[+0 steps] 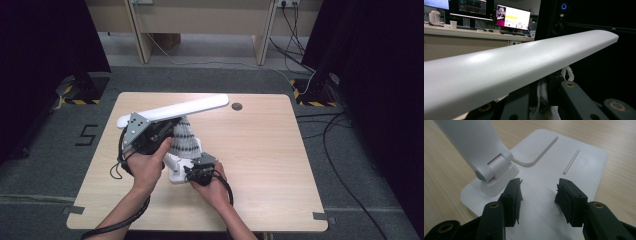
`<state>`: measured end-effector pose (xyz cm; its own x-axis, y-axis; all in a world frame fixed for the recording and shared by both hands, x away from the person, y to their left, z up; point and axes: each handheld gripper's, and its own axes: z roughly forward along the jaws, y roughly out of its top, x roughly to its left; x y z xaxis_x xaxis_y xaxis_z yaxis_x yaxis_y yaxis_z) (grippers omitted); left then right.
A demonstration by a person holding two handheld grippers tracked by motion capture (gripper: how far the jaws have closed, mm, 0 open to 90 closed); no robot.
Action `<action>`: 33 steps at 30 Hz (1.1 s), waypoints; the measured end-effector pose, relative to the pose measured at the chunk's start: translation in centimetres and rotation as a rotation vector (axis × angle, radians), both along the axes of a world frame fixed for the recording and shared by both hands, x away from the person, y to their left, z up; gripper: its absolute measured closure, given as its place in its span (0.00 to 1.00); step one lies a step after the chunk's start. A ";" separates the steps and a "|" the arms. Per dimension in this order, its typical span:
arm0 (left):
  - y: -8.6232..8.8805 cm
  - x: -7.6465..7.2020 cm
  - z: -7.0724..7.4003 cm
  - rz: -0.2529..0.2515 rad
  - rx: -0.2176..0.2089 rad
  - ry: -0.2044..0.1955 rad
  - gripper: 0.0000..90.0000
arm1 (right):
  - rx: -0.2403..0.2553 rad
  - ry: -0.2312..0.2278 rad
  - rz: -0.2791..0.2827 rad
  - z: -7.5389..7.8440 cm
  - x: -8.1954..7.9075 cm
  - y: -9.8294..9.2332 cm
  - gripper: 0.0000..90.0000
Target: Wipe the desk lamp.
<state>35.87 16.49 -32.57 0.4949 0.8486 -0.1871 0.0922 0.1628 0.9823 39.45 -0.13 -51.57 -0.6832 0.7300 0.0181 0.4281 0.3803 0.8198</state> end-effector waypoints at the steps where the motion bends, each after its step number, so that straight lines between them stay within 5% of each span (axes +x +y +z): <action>1: 0.1 0.0 0.0 0.002 -0.002 0.000 0.92 | 0.001 0.001 0.000 0.0 0.0 0.0 0.60; 33: 3.5 -1.5 -0.9 0.047 -0.041 0.010 0.92 | 0.004 -0.001 0.003 0.0 0.0 0.0 0.60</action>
<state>34.42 20.00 -33.48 0.4527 0.8624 -0.2267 0.0936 0.2068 0.9739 39.47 -0.09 -51.59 -0.6855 0.7278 0.0205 0.4261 0.3781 0.8219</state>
